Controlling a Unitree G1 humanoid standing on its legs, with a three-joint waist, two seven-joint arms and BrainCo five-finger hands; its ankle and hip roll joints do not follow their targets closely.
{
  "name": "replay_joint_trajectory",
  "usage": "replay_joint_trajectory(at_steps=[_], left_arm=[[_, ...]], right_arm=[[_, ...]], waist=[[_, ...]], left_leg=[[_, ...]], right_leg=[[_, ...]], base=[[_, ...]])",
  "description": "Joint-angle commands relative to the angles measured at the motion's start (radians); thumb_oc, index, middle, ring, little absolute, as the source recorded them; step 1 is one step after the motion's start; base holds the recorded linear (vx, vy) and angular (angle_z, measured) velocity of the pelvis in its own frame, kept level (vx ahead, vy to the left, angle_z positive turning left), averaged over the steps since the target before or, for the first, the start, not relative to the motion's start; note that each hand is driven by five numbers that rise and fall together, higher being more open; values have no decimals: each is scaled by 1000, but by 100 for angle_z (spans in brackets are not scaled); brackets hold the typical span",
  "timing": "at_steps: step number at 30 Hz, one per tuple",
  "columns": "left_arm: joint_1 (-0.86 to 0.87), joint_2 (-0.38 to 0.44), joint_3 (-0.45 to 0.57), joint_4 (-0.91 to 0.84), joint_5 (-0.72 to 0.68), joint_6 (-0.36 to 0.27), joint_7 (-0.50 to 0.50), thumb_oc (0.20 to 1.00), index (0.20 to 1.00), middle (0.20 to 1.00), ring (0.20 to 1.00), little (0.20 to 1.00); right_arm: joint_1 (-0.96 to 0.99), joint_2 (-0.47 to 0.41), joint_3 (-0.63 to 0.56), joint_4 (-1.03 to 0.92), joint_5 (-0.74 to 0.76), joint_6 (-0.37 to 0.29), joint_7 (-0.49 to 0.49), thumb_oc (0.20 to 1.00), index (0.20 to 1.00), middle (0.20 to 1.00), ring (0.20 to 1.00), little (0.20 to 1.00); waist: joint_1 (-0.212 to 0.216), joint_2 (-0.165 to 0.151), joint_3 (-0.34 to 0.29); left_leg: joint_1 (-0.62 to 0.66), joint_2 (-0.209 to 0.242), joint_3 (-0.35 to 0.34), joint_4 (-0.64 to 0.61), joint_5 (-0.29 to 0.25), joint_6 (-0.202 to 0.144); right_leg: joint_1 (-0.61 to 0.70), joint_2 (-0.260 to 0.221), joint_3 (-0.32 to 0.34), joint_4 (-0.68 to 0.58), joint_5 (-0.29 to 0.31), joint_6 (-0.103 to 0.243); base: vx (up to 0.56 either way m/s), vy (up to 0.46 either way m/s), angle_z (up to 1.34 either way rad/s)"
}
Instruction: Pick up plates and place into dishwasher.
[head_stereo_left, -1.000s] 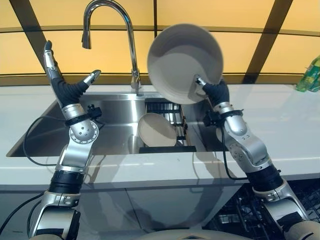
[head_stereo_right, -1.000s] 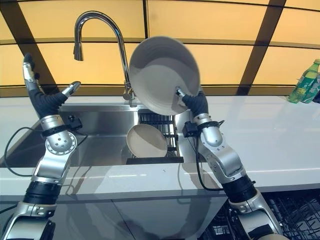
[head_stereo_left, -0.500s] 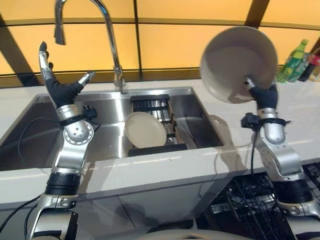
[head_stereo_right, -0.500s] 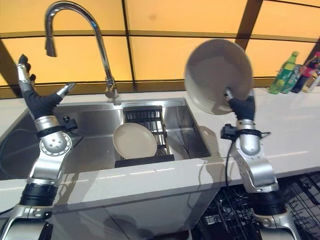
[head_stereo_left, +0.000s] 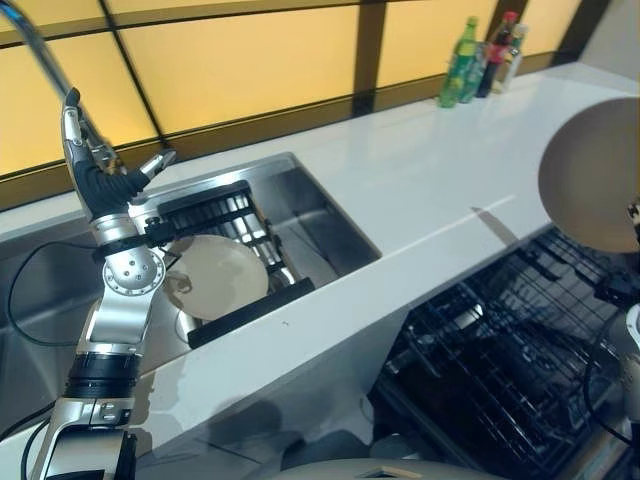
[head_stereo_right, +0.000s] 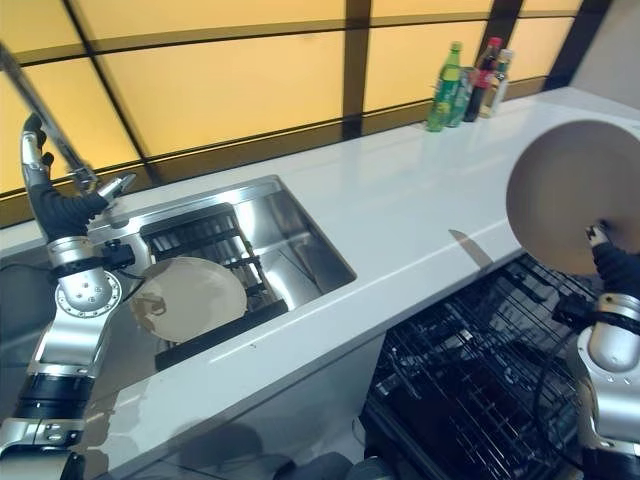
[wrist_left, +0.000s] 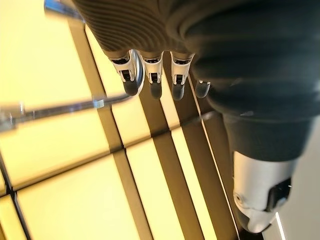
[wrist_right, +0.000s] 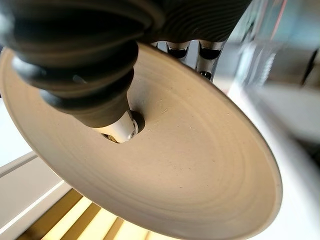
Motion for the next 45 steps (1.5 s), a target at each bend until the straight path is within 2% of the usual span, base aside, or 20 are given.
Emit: replay_joint_trajectory(at_steps=[1,4,6,8,10,12,15,19,22,25,31,38,45], left_arm=[[-4,109,89,30,53,-24,14,1000,1000,1000,1000,1000],[-10,136,110,35,46,-22,8,1000,1000,1000,1000,1000],[-18,152,119,39,39,-26,8,1000,1000,1000,1000,1000],[-14,163,128,39,40,-33,18,1000,1000,1000,1000,1000],[3,172,152,36,48,-37,17,1000,1000,1000,1000,1000],[30,188,170,37,47,-43,24,1000,1000,1000,1000,1000],[45,188,192,54,57,-52,23,1000,1000,1000,1000,1000],[69,166,195,69,55,-60,29,1000,1000,1000,1000,1000],[108,133,199,45,65,-60,32,1000,1000,1000,1000,1000],[122,118,201,28,68,-55,34,1000,1000,1000,1000,1000],[91,134,168,49,58,-48,59,1000,1000,1000,1000,1000],[64,150,157,65,52,-52,81,1000,1000,1000,1000,1000],[24,175,144,77,44,-40,77,1000,1000,1000,1000,1000]], right_arm=[[-45,-74,-47,29,-80,-64,38,200,200,200,200,200],[-46,-65,-19,57,-98,-58,18,200,200,200,200,200],[-35,-54,-4,82,-141,-47,-15,200,200,200,200,200],[-36,-49,11,99,-165,-42,-31,200,200,200,200,200],[-35,-47,29,122,-191,-39,-35,200,200,200,200,200],[-42,-53,49,137,-191,-24,-27,200,200,200,200,200],[-50,-67,66,168,-200,-9,1,200,200,200,200,200],[-74,-104,78,208,-249,11,87,200,200,200,200,200],[-97,-151,98,231,-310,40,194,200,200,200,200,200],[-129,-209,139,259,-374,59,291,200,200,200,200,200],[-214,-305,236,311,-451,81,391,200,200,200,200,200],[-236,-347,291,318,-547,92,494,200,200,200,200,200],[-244,-332,352,320,-556,90,606,200,200,200,200,200]], waist=[[30,-3,13],[50,-1,21],[69,10,38],[93,20,50],[125,22,55],[155,23,59],[165,39,71],[162,70,87],[163,85,92],[166,93,102],[163,106,129],[148,120,148],[141,120,159]], left_leg=[[-12,-58,39,9,-85,113],[-44,-50,47,10,-68,118],[-85,-36,42,18,-42,127],[-109,-22,46,27,-21,127],[-131,-12,53,51,-11,115],[-162,7,42,63,14,88],[-173,28,12,63,33,69],[-175,44,-23,51,50,45],[-169,54,-37,40,58,28],[-178,64,-45,35,69,12],[-205,87,-50,30,89,-11],[-227,93,-50,26,100,-23],[-231,88,-53,18,100,-24]], right_leg=[[-107,-63,-175,98,101,52],[-110,-70,-179,128,107,48],[-107,-57,-176,189,75,31],[-106,-59,-206,229,47,18],[-66,-67,-255,195,-5,7],[-37,-78,-284,129,7,-1],[-13,-42,-290,96,-31,-10],[-6,-9,-297,82,-56,-25],[1,2,-294,63,-61,-38],[-5,9,-293,46,-60,-49],[-37,17,-283,22,-45,-55],[-65,11,-266,2,-28,-50],[-71,-5,-264,-28,-3,-37]], base=[[-244,-128,-111],[-224,-116,-92],[-204,-133,-25],[-162,-153,-11],[-108,-250,-18],[-88,-296,-25],[-24,-228,-13],[4,-124,0],[14,-86,-3],[-70,-77,-3],[-90,-67,0],[-55,-21,-3],[-4,-13,0]])
